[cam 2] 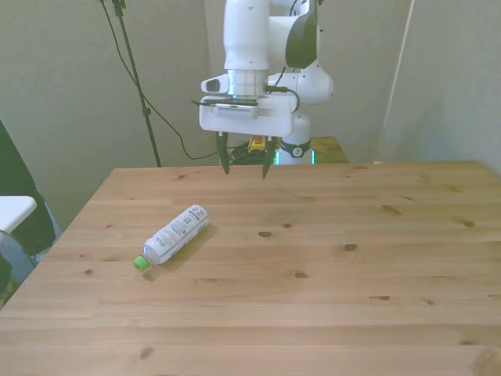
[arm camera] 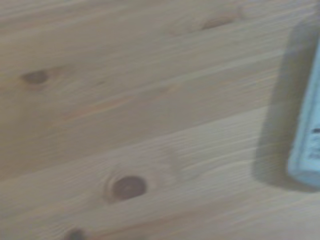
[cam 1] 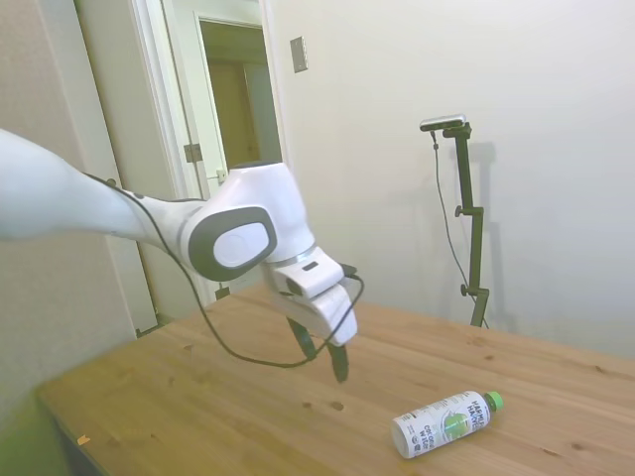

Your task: Stand the water bottle

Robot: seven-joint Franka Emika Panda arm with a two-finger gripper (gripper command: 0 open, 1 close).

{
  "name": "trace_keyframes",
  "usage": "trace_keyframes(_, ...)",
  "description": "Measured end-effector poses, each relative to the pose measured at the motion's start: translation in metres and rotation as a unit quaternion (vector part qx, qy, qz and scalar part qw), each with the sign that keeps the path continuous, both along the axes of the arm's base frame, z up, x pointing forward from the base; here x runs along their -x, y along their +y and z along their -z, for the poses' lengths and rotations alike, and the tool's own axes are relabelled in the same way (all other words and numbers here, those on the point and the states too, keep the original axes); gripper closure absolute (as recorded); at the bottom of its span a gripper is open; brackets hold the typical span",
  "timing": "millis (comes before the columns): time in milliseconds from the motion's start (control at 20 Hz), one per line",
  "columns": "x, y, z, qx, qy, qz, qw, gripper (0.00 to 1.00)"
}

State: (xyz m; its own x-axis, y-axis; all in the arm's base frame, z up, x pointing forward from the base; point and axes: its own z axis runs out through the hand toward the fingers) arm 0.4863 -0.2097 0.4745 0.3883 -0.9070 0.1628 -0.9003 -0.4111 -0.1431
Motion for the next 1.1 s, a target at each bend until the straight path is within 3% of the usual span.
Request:
trace_keyframes(350,-0.023,-0.033,0.003,0.019,-0.013,0.015,0.9996,0.00)
trace_keyframes(600,-0.041,-0.094,0.005,0.047,-0.035,0.059,0.9966,0.00)
trace_keyframes(1100,-0.119,-0.144,0.046,0.068,-0.041,0.110,0.9907,0.00)
